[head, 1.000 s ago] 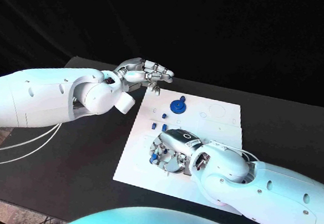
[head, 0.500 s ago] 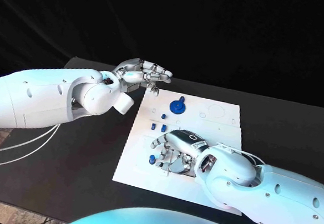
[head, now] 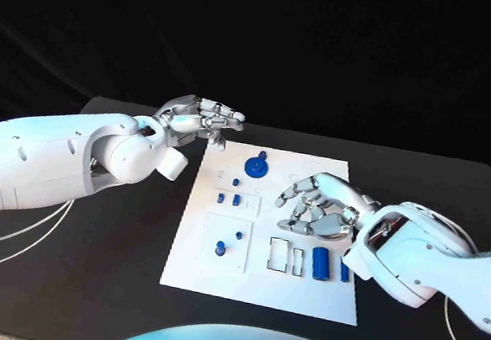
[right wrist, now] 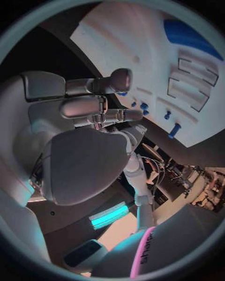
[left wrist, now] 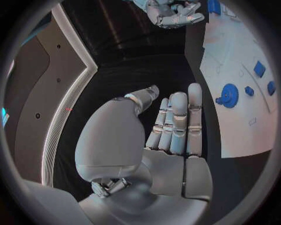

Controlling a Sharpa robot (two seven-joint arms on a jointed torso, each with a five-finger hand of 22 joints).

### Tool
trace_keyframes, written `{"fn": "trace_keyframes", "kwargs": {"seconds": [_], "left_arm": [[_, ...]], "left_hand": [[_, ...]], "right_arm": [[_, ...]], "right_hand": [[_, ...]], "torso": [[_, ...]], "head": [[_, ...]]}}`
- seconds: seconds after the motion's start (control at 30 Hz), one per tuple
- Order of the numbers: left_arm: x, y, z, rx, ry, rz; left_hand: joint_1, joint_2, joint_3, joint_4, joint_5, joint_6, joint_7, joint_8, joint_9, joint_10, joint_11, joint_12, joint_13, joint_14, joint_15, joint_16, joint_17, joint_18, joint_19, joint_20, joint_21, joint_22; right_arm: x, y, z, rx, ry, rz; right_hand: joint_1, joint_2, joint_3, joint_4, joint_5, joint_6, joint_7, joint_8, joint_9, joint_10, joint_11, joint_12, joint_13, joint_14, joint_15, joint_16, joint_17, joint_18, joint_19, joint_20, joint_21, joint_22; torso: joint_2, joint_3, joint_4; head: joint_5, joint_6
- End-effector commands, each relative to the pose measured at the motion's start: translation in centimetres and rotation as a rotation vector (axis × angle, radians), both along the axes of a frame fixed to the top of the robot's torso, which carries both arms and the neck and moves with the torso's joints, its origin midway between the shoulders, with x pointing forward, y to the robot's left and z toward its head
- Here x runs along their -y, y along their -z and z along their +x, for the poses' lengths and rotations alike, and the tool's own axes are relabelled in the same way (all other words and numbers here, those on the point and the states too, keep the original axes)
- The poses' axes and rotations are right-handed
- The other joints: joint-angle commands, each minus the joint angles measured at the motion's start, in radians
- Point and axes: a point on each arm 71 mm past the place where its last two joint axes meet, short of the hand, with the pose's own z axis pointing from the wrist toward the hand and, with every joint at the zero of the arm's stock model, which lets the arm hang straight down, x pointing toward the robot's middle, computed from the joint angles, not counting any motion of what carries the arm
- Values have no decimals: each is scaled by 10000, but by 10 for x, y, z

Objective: Assemble the parts on the task board

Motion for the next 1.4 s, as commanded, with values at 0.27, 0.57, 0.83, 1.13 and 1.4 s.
{"fn": "trace_keyframes", "kwargs": {"seconds": [0.27,0.57,0.83,1.13,1.4], "left_arm": [[4,0,0,328,53,171],[6,2,-1,405,40,404],[8,4,-3,428,164,486],[7,4,-4,419,185,553],[9,5,-4,367,341,521]], "left_hand": [[-76,-29,-248,66,28,-147,-67,268,49,-122,-37,390,87,-867,37,-573,-315,136,-498,76,-579,-280],[-390,-212,-619,302,26,-88,-178,403,70,230,-161,616,130,-755,-46,-704,-436,144,-399,37,-852,-477],[-676,-389,-1193,589,29,-112,-238,469,67,391,-231,764,180,-664,-94,-722,-478,139,-238,4,-1091,-657],[-711,-380,-1396,684,29,-118,-245,492,66,355,-237,786,194,-650,-99,-725,-486,138,-179,-6,-1170,-717],[-660,-320,-1544,746,30,-126,-237,513,63,242,-220,770,193,-651,-89,-729,-493,133,-129,-6,-1243,-771]], "right_arm": [[78,8,-3,-1734,1848,-167],[107,32,-25,-1802,2902,-1716],[102,48,-36,-1627,3314,-2288],[92,56,-38,-1698,3223,-2513],[82,68,-42,-2083,3022,-2694]], "right_hand": [[-1337,560,-1298,60,-27,-344,-258,1532,875,605,-161,11471,11868,693,-162,565,1893,-284,674,-196,1007,1085],[-1307,699,-2220,63,-11,-640,-205,1533,921,1327,-112,12519,13201,834,-118,785,2773,-412,964,-168,1653,1676],[-1285,725,-2793,80,6,-638,-199,1540,932,1485,-102,12734,13477,894,-103,866,3134,-454,1072,-151,1891,1901],[-1315,794,-3073,92,21,-602,-204,1547,936,1485,-102,12734,13477,914,-99,891,3251,-464,1097,-147,1951,1970],[-1547,909,-3390,109,32,-509,-225,1566,941,1485,-116,12734,13477,922,-107,904,3310,-466,1099,-149,1970,2020]], "torso": [[-129,-54,-117],[-194,-107,-213],[-233,-119,-233],[-211,-120,-229],[-214,-116,-240]], "head": [[-858,33],[-1111,-114],[-1037,-179],[-1009,-176],[-994,-240]]}}
